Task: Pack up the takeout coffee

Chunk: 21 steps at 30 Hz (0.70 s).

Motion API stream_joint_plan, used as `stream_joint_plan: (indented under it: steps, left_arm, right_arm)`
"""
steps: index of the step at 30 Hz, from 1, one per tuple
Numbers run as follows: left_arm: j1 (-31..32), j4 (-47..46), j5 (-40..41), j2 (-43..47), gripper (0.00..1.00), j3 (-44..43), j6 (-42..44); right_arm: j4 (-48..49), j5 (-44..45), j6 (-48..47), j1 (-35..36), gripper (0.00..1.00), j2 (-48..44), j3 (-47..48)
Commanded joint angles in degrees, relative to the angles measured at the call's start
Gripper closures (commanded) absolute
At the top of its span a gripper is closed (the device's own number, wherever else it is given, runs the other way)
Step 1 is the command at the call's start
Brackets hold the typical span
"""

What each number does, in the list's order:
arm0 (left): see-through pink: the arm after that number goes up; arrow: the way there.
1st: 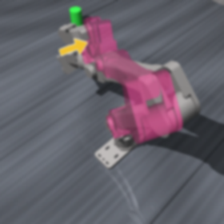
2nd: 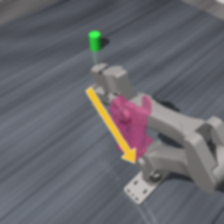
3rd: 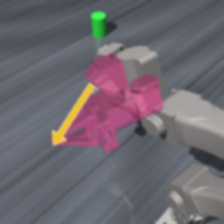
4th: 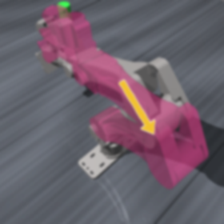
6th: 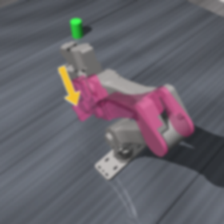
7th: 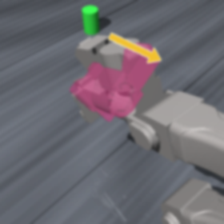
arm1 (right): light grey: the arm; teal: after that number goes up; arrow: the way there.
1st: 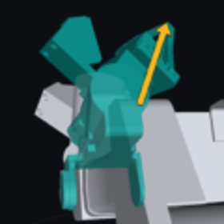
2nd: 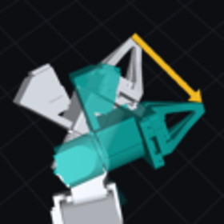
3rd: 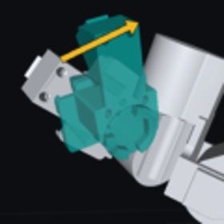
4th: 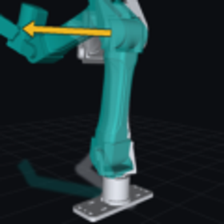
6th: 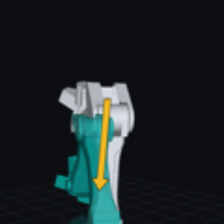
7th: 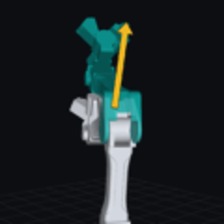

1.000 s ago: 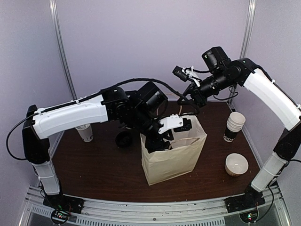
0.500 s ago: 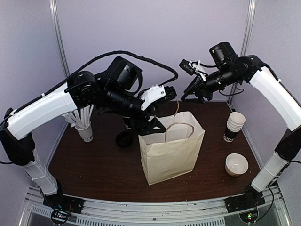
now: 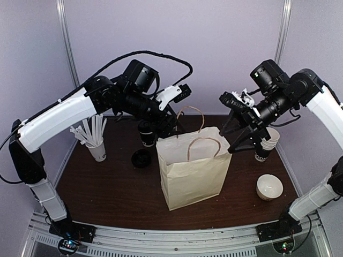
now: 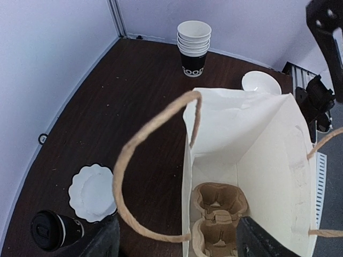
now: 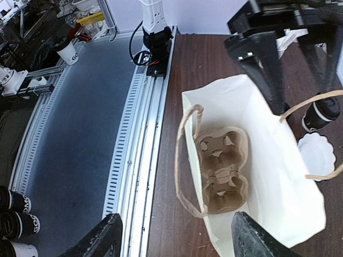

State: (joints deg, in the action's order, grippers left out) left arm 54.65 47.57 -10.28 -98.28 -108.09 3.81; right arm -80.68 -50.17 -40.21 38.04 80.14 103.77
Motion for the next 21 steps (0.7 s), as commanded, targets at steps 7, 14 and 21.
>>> stream_joint_plan:
  steps: [7,14,21]
  left_arm:
    - [-6.34,-6.93,-11.27,-5.95,0.53,-5.63,-6.14]
    - [-6.49,-6.29,-17.74,-8.02,1.0,-13.74,-7.32]
    - [-6.49,-6.08,-16.75,-8.38,1.0,-22.73,-7.42]
  right_arm:
    - [6.13,6.51,5.18,5.68,0.67,5.02,1.4]
    - [5.73,9.15,6.4,6.08,1.0,6.08,11.32]
    - [6.35,11.96,6.7,6.07,1.0,6.68,22.98]
